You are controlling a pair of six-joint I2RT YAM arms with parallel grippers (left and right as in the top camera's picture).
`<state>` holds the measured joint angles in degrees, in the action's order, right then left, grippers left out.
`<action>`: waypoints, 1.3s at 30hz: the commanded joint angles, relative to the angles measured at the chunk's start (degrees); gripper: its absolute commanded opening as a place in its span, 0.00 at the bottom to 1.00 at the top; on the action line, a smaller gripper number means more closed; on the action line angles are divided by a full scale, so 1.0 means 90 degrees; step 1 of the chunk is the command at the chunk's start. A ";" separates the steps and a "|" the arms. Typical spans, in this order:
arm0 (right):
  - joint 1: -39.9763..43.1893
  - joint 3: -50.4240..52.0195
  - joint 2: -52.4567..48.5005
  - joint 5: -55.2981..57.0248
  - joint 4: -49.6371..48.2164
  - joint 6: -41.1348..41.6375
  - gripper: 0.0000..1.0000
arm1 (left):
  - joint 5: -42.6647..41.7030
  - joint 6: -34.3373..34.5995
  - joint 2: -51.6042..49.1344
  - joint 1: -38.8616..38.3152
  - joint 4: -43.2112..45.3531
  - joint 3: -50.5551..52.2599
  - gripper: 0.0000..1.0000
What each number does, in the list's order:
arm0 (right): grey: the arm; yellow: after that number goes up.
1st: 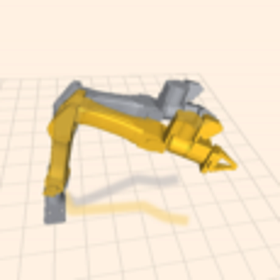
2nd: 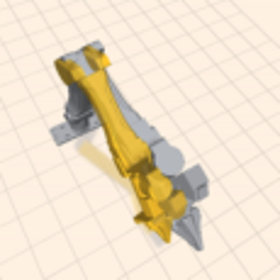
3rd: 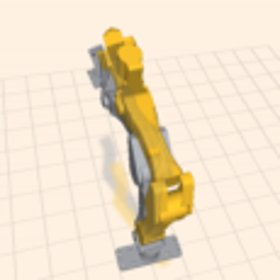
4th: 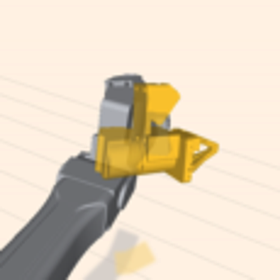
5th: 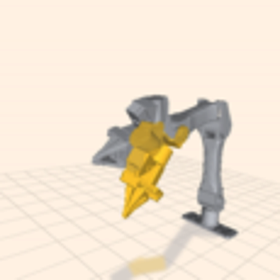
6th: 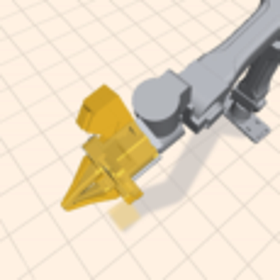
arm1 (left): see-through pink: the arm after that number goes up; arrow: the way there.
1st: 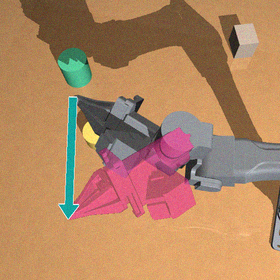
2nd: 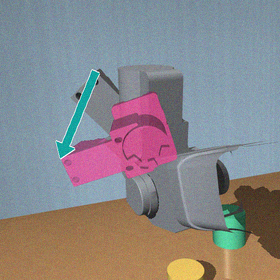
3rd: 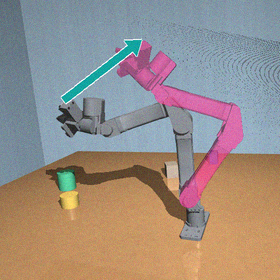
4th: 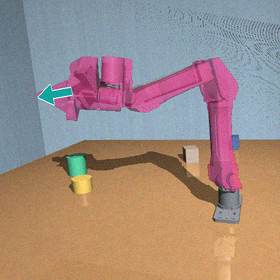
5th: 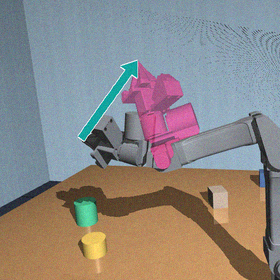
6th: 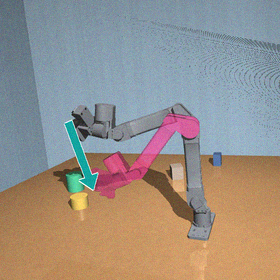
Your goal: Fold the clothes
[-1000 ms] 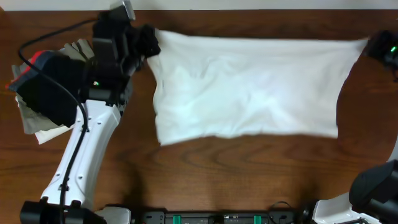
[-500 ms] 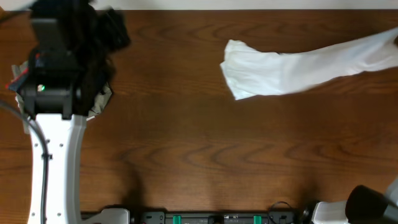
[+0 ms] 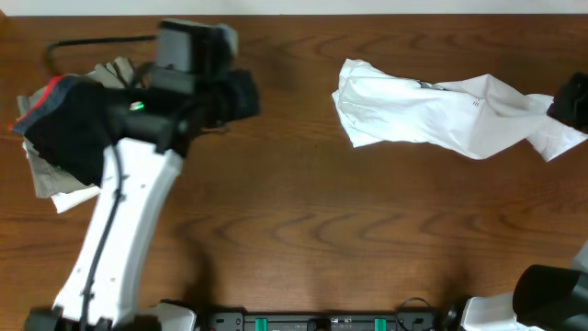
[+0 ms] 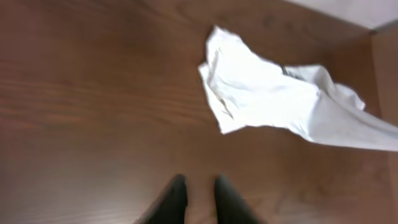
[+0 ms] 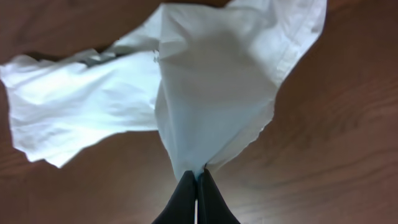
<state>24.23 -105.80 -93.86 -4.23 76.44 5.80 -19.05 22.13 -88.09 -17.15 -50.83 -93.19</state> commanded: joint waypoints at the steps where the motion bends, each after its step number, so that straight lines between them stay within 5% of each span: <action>1: -0.0034 0.0165 0.0068 0.0155 0.0002 -0.0080 0.01 | -0.0029 0.0000 -0.0687 -0.0338 0.0160 0.0015 0.33; 9: -0.0034 0.0316 0.0066 0.0158 -0.0066 -0.0080 0.01 | -0.0510 0.0192 -0.2450 -0.1059 0.1598 0.0015 0.45; 24: -0.0032 0.0316 0.0066 0.0160 -0.0066 -0.0083 0.01 | -0.0544 0.0425 -0.4099 -0.1795 0.4085 0.0015 0.45; 33: -0.0027 0.0316 0.0066 0.0163 -0.0134 -0.0085 0.01 | -0.0255 0.0634 -0.4143 -0.1783 0.3781 0.0015 0.40; 39: -0.0027 0.0318 0.0066 0.0163 -0.0163 -0.0083 0.01 | 0.0056 0.1501 -0.4146 -0.1783 0.3167 0.0015 0.34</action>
<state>24.23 -102.98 -93.86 -2.98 75.16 5.80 -20.62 31.18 -124.44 -33.43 -22.02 -93.10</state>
